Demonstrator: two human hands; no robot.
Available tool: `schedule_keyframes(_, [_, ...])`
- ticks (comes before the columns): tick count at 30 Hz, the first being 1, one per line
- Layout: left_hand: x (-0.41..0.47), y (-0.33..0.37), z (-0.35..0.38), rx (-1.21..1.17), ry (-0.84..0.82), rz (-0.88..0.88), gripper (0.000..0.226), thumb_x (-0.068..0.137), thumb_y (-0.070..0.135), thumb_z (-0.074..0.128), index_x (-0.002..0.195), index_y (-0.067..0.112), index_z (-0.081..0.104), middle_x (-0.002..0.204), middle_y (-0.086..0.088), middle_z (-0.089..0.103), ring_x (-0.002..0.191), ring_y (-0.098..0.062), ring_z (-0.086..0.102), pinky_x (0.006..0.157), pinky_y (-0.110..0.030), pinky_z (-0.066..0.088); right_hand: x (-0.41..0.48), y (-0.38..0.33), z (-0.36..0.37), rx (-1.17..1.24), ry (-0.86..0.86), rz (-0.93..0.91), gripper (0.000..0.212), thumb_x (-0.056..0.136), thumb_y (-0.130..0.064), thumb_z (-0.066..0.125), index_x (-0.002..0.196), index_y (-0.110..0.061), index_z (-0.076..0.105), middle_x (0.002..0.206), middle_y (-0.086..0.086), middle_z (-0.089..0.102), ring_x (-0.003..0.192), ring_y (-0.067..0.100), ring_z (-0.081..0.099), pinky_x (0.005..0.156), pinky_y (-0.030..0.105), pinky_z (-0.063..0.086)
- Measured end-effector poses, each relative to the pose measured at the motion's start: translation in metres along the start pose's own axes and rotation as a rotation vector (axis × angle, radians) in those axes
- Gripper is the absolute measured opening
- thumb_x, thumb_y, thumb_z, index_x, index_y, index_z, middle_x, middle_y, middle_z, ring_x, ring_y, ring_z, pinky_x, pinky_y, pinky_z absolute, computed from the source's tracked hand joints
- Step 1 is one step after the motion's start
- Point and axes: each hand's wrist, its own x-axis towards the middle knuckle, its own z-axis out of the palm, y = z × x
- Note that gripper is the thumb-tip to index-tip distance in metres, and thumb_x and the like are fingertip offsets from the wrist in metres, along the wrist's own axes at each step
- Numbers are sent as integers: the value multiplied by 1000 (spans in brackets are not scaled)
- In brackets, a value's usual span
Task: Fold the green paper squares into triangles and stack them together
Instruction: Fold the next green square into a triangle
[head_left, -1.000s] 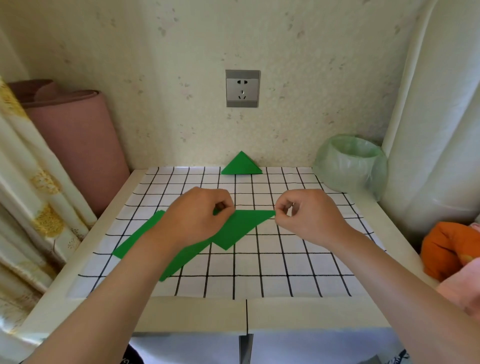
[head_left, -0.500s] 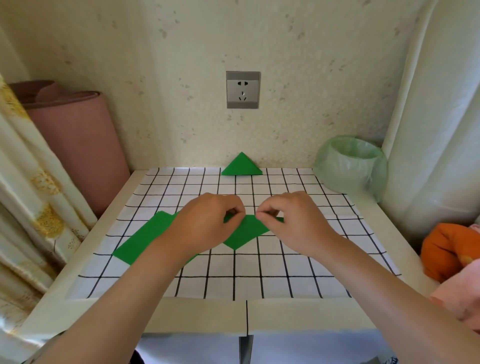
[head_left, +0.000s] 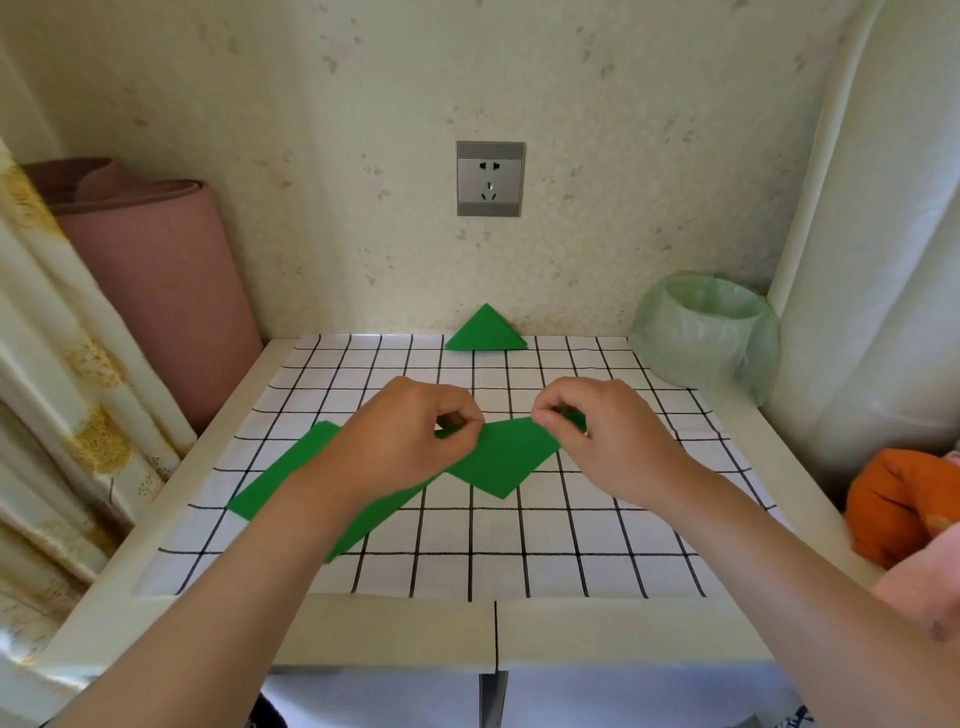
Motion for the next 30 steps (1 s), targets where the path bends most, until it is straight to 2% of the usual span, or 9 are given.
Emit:
schedule_keyframes(5, [-7,-19,-18,1,1,-22,15,87,16,68,79,27,73,74,21,70,76,2,67,66,-8,46,-1,10,-11,-3,-2,56,11,96,-24,60,90,-26,70,79,-20,66,75,-1,59,63,11,39])
schedule_keyframes(11, [-9,-46,-36,126,5,-160,18,88,21,67,75,34,68,73,16,71,73,1,66,68,-19,52,-2,19,-19,7,-50,137,12,95,-28,62,88,-31,70,82,-22,68,77,-2,60,69,19,44])
schedule_keyframes(13, [-10,-49,-37,137,75,-195,16,89,23,65,78,35,68,75,18,71,74,2,65,69,-24,54,-2,18,-19,6,-83,141,11,94,-30,63,88,-33,71,82,-23,68,79,-4,61,68,15,41])
schedule_keyframes(16, [-10,-31,-26,-1,142,-181,12,93,28,63,88,36,71,88,23,71,82,6,63,72,-16,49,-2,10,-17,29,-162,95,9,93,-30,65,88,-34,72,81,-24,67,83,-5,60,69,10,41])
schedule_keyframes(19, [-7,-6,-3,-200,-14,-194,13,92,35,62,102,39,71,100,23,68,90,2,62,78,-15,48,2,2,-10,-32,-225,-38,8,93,-33,65,90,-31,73,84,-23,66,86,-1,58,80,18,43])
schedule_keyframes(22, [-4,5,13,-215,-173,-185,16,90,34,65,106,36,71,91,18,69,84,8,61,72,-6,41,7,-1,-2,-70,-211,-99,8,92,-35,65,90,-31,71,86,-20,67,87,5,55,86,34,44])
schedule_keyframes(24, [-1,6,16,-202,-191,-192,14,91,27,66,102,30,73,83,16,69,76,9,59,68,-3,41,9,0,2,-67,-181,-112,6,92,-36,65,91,-32,70,88,-20,66,89,6,54,89,39,45])
schedule_keyframes(26, [2,3,17,-254,-161,-247,13,91,22,65,96,28,76,81,15,70,73,6,61,68,-6,43,9,2,6,-90,-107,-116,11,91,-38,65,101,-35,68,100,-19,62,100,7,51,95,40,42])
schedule_keyframes(30, [7,-7,18,-434,-73,-426,10,91,17,65,93,21,74,84,5,75,78,-7,70,76,-22,55,8,-4,6,-183,10,-101,50,90,-33,65,137,-32,49,148,-3,38,137,19,29,114,39,24])
